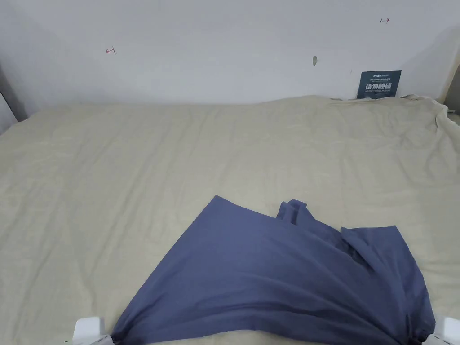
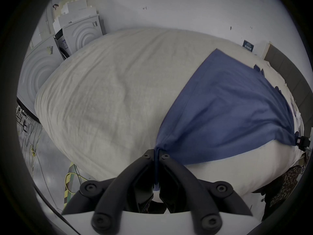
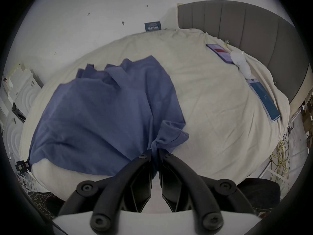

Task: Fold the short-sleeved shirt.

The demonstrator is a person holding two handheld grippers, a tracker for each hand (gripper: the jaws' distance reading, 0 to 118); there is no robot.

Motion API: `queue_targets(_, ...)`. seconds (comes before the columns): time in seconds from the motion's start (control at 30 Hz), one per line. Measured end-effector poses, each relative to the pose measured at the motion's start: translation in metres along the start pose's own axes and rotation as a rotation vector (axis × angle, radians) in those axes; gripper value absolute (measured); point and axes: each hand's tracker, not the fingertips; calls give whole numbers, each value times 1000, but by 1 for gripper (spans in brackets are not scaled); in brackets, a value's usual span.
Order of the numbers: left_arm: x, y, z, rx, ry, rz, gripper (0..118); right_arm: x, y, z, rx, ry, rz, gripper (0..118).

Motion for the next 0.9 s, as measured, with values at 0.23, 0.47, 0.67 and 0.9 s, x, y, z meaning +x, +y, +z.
queue_targets(0.23,2,16,14,-31,20,37,71,-10,14,25,-16,-8,-2,67)
queue_targets(0.47,10,62,81,194,-119,130,108,-25,66,111,237,59,8,97)
queue_targets(0.67,36,112,137,409,-171,70,112,-32,103,173,464,78,69,97)
queue_targets(0.9,65,126,164,606,-188,45,84,-43,107,205,613,69,128,71)
